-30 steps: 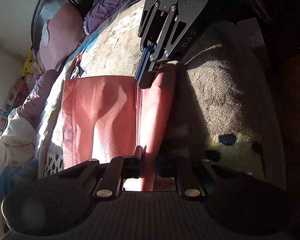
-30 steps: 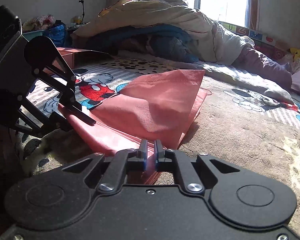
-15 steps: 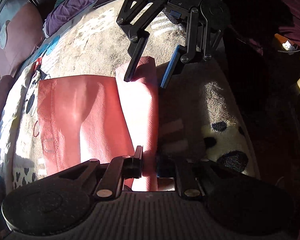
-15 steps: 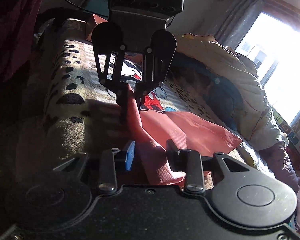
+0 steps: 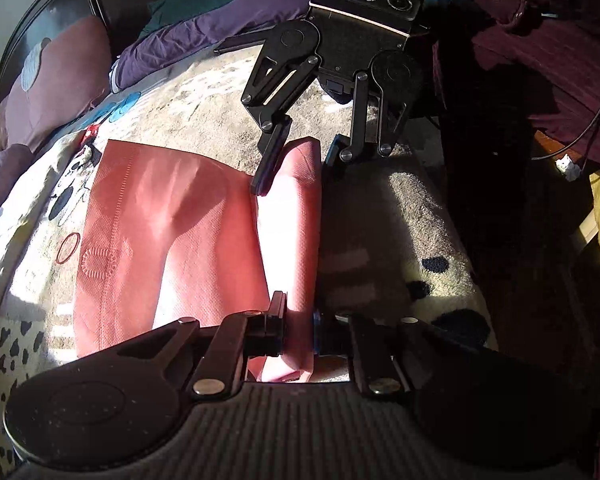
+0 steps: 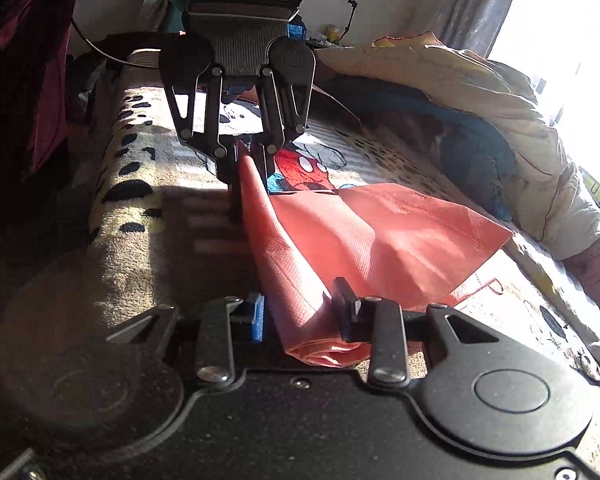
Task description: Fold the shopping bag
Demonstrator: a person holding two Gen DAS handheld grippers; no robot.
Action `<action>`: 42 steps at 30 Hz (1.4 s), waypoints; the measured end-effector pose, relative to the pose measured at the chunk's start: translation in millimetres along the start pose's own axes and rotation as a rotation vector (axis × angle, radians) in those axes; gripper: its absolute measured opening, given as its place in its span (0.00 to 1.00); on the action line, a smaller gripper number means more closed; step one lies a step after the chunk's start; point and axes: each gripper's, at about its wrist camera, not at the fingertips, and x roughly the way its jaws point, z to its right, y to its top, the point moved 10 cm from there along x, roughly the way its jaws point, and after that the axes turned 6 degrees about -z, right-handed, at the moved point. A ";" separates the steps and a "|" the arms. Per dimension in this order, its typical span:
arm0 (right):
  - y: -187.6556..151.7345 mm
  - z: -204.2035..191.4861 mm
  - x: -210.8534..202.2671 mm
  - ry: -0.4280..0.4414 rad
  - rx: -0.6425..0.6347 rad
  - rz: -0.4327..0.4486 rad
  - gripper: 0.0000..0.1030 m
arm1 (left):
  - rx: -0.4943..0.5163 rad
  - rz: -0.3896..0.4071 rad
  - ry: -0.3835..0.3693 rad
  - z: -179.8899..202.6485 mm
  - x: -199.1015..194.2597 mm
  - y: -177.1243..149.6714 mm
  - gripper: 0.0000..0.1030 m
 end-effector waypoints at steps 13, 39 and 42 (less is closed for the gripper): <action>-2.3 14.5 -0.7 0.063 0.230 0.010 0.52 | -0.187 0.092 -0.107 -16.6 -8.0 -1.3 0.14; -15.4 28.9 -13.2 0.111 0.474 0.046 0.29 | -0.234 0.107 -0.087 -15.7 -10.2 6.6 0.18; -19.4 31.6 -18.3 0.163 0.576 0.095 0.31 | -0.294 0.098 -0.117 -18.4 -4.0 -0.4 0.18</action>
